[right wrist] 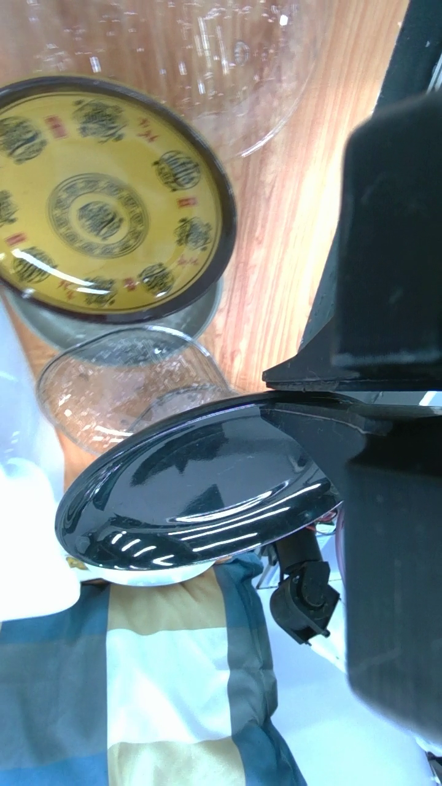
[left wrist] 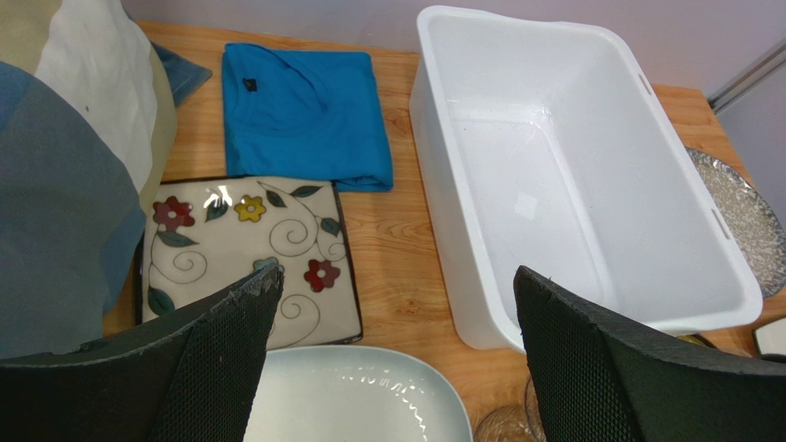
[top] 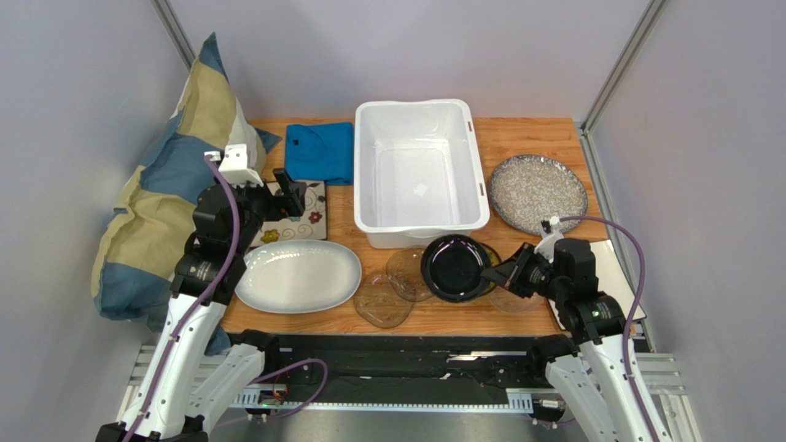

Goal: Place the plates into the plastic bin on the countertop
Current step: Place the plate in the plastic bin.

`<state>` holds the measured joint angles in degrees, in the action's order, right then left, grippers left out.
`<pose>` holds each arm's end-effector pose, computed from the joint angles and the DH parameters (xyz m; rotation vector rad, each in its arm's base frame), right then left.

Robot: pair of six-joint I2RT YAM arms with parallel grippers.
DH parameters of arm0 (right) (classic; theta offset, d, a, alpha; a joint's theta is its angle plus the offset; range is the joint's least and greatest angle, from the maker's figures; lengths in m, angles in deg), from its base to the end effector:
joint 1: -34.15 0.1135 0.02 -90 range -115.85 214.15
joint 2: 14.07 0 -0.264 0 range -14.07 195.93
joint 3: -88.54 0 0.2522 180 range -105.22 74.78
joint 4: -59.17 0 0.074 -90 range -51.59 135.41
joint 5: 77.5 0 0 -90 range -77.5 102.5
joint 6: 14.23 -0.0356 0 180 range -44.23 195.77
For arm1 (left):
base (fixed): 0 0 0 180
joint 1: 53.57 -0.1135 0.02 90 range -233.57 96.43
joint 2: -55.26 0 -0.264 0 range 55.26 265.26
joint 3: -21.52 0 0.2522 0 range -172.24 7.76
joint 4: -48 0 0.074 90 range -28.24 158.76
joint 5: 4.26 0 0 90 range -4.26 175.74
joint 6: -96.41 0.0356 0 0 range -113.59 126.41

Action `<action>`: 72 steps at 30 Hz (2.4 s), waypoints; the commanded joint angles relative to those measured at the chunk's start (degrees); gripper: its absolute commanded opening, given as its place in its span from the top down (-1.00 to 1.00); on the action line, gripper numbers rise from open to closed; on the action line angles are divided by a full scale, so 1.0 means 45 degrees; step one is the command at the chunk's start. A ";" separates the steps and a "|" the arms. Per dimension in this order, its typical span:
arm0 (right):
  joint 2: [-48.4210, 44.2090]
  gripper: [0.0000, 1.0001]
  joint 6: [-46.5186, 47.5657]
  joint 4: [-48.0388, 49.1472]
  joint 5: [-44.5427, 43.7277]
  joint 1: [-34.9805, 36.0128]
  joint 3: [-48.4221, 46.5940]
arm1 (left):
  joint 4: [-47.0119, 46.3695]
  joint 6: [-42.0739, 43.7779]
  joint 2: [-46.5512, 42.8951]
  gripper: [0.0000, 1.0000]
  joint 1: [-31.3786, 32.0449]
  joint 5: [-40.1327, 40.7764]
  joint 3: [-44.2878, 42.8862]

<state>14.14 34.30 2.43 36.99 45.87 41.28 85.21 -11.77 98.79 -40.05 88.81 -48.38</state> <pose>0.1047 0.0368 0.2556 0.3579 2.3142 0.9638 0.1581 -0.0361 0.3867 -0.1113 1.7697 -0.3546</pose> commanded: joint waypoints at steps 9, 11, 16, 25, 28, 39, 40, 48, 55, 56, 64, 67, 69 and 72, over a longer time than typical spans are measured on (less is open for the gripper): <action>0.5173 1.00 0.0953 0.4062 -0.0676 0.0031 -0.2982 | -0.0073 -0.0082 -0.0317 -0.99 0.0023 0.0119 -0.0083; 0.6166 1.00 0.1129 0.4297 -0.0794 0.0012 -0.3394 | -0.0053 -0.0082 -0.0317 -0.98 0.0023 0.0099 -0.0083; 0.7967 1.00 0.1384 0.4765 -0.0736 -0.0223 -0.4663 | -0.0053 -0.0102 -0.0337 -0.99 0.0023 0.0060 -0.0103; 1.1110 1.00 0.1677 0.5215 -0.0442 -0.0301 -0.5915 | -0.0034 -0.0102 -0.0298 -0.99 0.0023 0.0001 -0.0103; 1.1679 1.00 0.1697 0.5274 -0.0307 -0.0320 -0.6130 | -0.0053 -0.0121 -0.0298 -0.99 0.0023 0.0001 -0.0083; 1.2305 0.74 0.1755 0.5333 -0.0774 -0.0301 -0.6189 | -0.0053 -0.0161 -0.0220 -0.99 0.0023 -0.0096 -0.0083; 1.2345 0.64 0.1833 0.5275 -0.0794 -0.0301 -0.6189 | -0.0053 -0.0161 -0.0200 -0.99 0.0023 -0.0096 -0.0083; 1.1916 0.10 0.2068 0.4963 -0.1477 -0.0301 -0.5935 | -0.0053 -0.0180 -0.0161 -0.99 0.0023 -0.0155 -0.0083; 1.0940 -0.18 0.2556 0.4162 -0.2258 -0.0301 -0.6053 | -0.0053 -0.0200 -0.0161 -0.99 0.0023 -0.0194 -0.0083; 1.0552 -0.18 0.2614 0.4103 -0.2259 -0.0301 -0.6053 | -0.0053 -0.0200 -0.0123 -0.99 0.0023 -0.0194 -0.0083; 0.7934 -0.23 0.2692 0.3205 -0.1595 -0.0282 -0.5508 | -0.0053 -0.0219 -0.0102 -0.99 0.0023 -0.0291 -0.0083; 0.6587 -0.33 0.2693 0.2912 -0.1205 -0.0321 -0.4495 | -0.0189 -0.0141 -0.0219 -0.99 0.0023 -0.0583 -0.0044; 0.5981 -0.38 0.2674 0.2736 -0.1107 -0.0398 -0.3907 | -0.0326 -0.0102 -0.0278 -0.98 0.0023 -0.0604 0.0014; 0.4984 -0.43 0.2459 0.2618 -0.0991 -0.0866 -0.2463 | -0.0288 -0.0102 -0.0376 -0.99 0.0023 -0.0565 0.0034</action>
<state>40.06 45.42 16.90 31.02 44.17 23.49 85.56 -12.36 98.15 -40.05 87.17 -48.25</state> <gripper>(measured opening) 0.694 0.993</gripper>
